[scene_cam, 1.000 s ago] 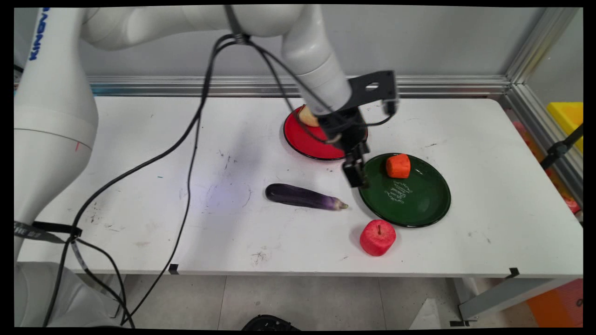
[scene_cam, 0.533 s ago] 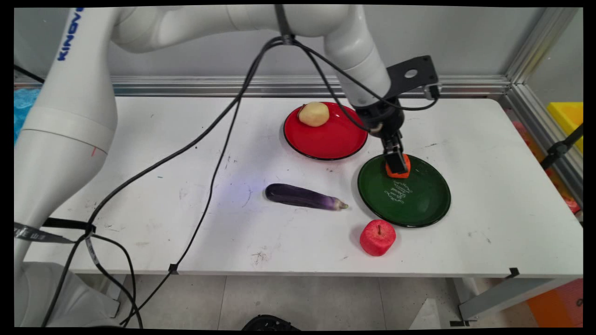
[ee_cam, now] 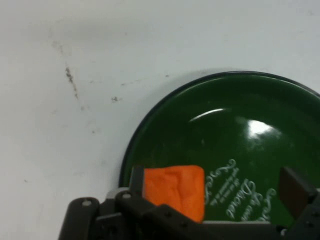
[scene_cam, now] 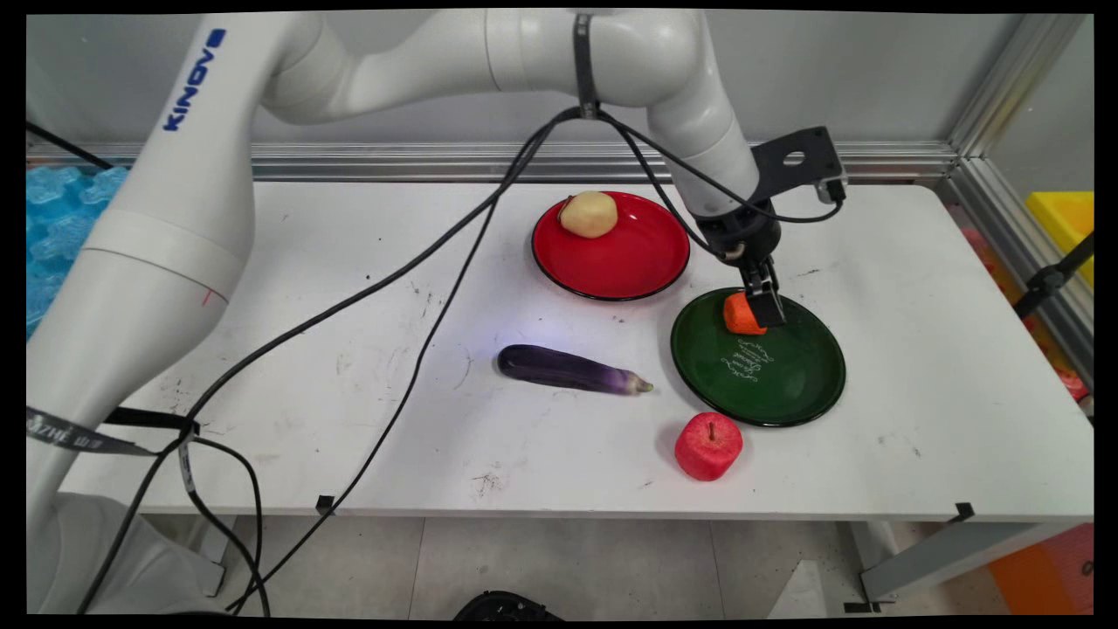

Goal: Pick up the mandarin from the green plate

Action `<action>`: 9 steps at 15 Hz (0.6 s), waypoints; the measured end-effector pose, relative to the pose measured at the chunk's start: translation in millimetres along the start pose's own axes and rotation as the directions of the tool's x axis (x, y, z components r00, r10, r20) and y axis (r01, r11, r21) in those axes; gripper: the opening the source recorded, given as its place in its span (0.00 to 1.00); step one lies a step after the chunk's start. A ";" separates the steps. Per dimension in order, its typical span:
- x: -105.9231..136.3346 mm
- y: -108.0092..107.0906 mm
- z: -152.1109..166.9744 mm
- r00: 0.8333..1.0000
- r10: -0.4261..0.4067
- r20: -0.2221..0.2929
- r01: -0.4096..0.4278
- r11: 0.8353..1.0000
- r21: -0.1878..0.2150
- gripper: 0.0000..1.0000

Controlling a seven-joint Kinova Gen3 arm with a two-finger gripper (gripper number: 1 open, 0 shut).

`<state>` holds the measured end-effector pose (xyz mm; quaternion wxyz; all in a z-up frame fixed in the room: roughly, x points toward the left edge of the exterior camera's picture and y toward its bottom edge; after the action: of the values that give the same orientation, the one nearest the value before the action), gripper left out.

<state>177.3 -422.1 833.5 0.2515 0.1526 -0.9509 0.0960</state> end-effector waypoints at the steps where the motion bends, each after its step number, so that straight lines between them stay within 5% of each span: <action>1: -0.1 -3.1 6.1 1.000 -0.001 0.000 0.001 1.000 0.002 1.00; 9: -14.7 -18.9 42.6 1.000 -0.002 0.021 0.002 1.000 0.004 1.00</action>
<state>176.7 -447.2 791.6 0.2413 0.1552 -0.9531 0.0962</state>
